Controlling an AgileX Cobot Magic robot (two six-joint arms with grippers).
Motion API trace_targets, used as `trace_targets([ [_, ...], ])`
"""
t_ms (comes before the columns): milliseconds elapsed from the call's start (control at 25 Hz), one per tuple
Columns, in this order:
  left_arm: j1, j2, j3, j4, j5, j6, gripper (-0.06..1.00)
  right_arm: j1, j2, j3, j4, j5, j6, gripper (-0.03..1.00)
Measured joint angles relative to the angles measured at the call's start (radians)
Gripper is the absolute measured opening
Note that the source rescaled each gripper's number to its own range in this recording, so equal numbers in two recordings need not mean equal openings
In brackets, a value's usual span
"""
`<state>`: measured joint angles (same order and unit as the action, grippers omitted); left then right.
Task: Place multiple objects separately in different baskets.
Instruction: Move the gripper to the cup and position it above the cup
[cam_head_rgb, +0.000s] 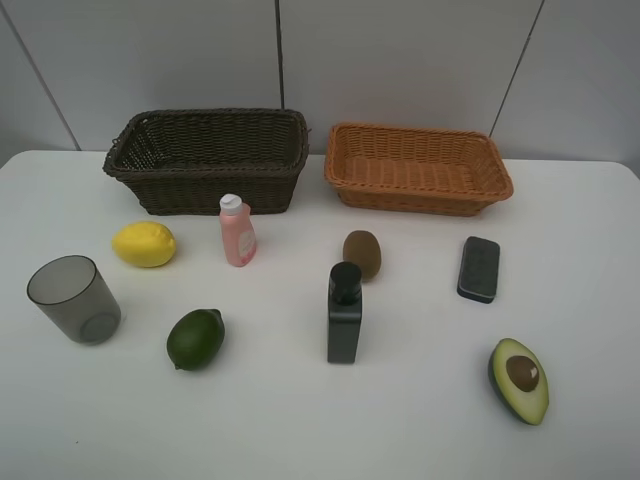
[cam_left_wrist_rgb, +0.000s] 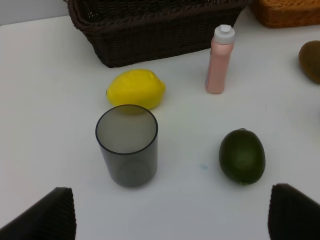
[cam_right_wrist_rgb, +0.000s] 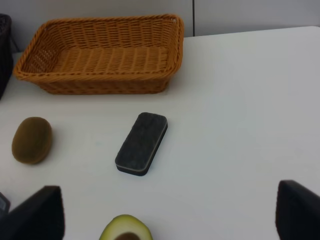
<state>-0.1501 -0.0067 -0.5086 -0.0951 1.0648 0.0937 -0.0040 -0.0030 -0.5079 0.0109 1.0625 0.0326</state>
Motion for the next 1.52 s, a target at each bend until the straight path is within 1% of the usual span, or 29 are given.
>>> trace_targets([
  [920,0.0,0.0,0.0,0.0,0.0,0.0,0.99,0.0,0.0,0.0,0.0,0.0,0.0,1.0],
  [1000,0.0,0.0,0.0,0.003,0.0,-0.015,0.99,0.0,0.0,0.0,0.0,0.0,0.0,1.0],
  [1080,0.0,0.008,0.0,0.029,0.0,-0.066,0.99,0.0,0.0,0.0,0.0,0.0,0.0,1.0],
  [1200,0.0,0.088,-0.011,0.095,0.0,-0.144,0.99,0.0,0.0,0.0,0.0,0.0,0.0,1.0],
  [1280,0.0,0.188,-0.031,0.125,-0.001,-0.164,0.99,0.0,0.0,0.0,0.0,0.0,0.0,1.0],
  [1520,0.0,0.555,-0.105,0.143,-0.004,-0.186,0.99,0.0,0.0,0.0,0.0,0.0,0.0,1.0],
])
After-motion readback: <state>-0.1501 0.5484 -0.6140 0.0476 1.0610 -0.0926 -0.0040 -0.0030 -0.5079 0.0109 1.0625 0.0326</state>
